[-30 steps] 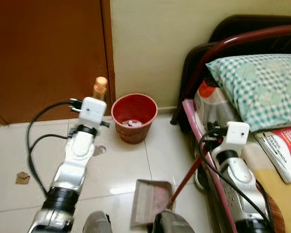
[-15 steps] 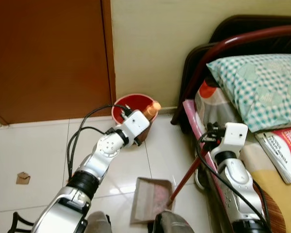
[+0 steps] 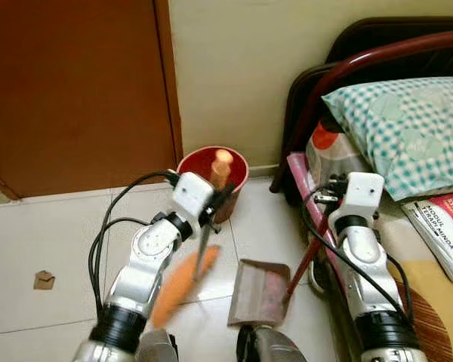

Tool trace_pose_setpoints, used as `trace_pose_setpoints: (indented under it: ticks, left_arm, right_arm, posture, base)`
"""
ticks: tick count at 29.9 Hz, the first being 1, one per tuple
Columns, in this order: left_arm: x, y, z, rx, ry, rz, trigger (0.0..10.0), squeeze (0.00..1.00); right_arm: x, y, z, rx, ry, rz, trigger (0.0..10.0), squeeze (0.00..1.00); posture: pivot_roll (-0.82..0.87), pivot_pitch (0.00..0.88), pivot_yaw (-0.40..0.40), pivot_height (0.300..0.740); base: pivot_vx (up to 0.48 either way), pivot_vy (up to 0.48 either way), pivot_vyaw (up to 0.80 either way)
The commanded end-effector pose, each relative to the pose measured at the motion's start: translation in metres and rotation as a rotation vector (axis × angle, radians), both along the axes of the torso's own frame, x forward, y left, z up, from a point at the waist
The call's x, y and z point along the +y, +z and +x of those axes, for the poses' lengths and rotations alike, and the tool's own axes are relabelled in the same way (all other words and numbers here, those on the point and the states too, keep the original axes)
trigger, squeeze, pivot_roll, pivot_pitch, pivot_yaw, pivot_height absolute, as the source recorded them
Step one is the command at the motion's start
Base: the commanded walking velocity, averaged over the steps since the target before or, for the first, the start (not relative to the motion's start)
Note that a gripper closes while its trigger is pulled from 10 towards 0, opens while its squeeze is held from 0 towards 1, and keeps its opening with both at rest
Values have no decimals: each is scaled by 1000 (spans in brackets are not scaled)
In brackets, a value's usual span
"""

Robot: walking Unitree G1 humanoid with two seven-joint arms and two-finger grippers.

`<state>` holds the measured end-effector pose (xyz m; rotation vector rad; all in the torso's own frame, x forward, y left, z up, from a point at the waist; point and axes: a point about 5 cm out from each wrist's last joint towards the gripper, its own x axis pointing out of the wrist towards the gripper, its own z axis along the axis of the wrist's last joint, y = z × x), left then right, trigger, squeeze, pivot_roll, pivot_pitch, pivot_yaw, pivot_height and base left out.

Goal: Sweep floor

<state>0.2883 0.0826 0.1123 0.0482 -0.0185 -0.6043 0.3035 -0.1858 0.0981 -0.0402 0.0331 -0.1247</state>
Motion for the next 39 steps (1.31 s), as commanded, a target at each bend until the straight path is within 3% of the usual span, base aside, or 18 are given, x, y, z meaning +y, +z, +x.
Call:
trace_pose_setpoints:
  ticks: [1, 5, 10, 11, 13, 15, 16, 18, 21, 23, 26, 28, 29, 32, 34, 39]
  left_arm:
    - [5, 4, -1, 37, 60, -103, 10000, 0]
    - [21, 2, -5, 103, 165, -181, 10000, 0]
    - [44, 11, -4, 89, 262, -188, 10000, 0]
    - [65, 13, -1, 57, 348, -160, 10000, 0]
    - [70, 14, -1, 50, 365, -153, 10000, 0]
    - [112, 20, 2, 11, 511, -111, 10000, 0]
    - [112, 20, 2, 11, 511, -111, 10000, 0]
    - [130, 18, 1, 24, 560, -70, 10000, 0]
    - [137, 10, -2, 62, 574, -28, 10000, 0]
    - [135, 4, -3, 89, 562, -11, 10000, 0]
    - [111, -5, -2, 121, 486, -24, 10000, 0]
    - [86, -7, 3, 120, 389, -29, 10000, 0]
    - [86, -7, 3, 120, 389, -29, 10000, 0]
    - [64, -5, 9, 120, 319, -50, 10000, 0]
    - [35, 3, 9, 123, 212, -101, 10000, 0]
    - [20, 13, 2, 157, 177, -224, 10000, 0]
  right_arm:
    - [3, 2, 2, -13, 11, -15, 10000, 0]
    - [8, -2, 6, 7, 36, -29, 10000, 0]
    - [11, -4, 10, 22, 48, -36, 10000, 0]
    - [12, -5, 10, 31, 54, -44, 10000, 0]
    - [12, -5, 10, 32, 55, -44, 10000, 0]
    - [11, -8, 9, 39, 55, -50, 10000, 0]
    - [11, -8, 9, 39, 55, -50, 10000, 0]
    - [11, -9, 8, 42, 55, -52, 10000, 0]
    - [12, -10, 9, 41, 60, -56, 10000, 0]
    - [13, -9, 10, 38, 62, -59, 10000, 0]
    - [12, -6, 13, 27, 53, -83, 10000, 0]
    - [13, -7, 15, 33, 54, -63, 10000, 0]
    - [13, -7, 15, 33, 54, -63, 10000, 0]
    - [26, -8, 18, 39, 102, -21, 10000, 0]
    - [53, -10, 17, 56, 243, 38, 10000, 0]
    - [67, -11, 13, 51, 327, 22, 10000, 0]
  posture:
    - [48, 150, -51, 740]
    - [53, 154, -55, 740]
    - [50, 155, -53, 740]
    - [50, 156, -54, 740]
    - [50, 156, -54, 740]
    - [52, 160, -56, 740]
    - [52, 160, -56, 740]
    - [55, 162, -59, 740]
    - [57, 162, -62, 740]
    - [57, 161, -64, 740]
    - [55, 160, -66, 740]
    - [58, 156, -72, 740]
    - [58, 156, -72, 740]
    - [52, 151, -75, 740]
    - [52, 151, -75, 740]
    - [51, 146, -70, 740]
  base:
    - [0, 0, 0]
    - [0, 0, 0]
    - [0, 0, 0]
    - [0, 0, 0]
    - [0, 0, 0]
    - [0, 0, 0]
    - [0, 0, 0]
    - [0, 0, 0]
    - [0, 0, 0]
    - [0, 0, 0]
    - [0, 0, 0]
    - [0, 0, 0]
    - [0, 0, 0]
    - [0, 0, 0]
    - [0, 0, 0]
    - [0, 0, 0]
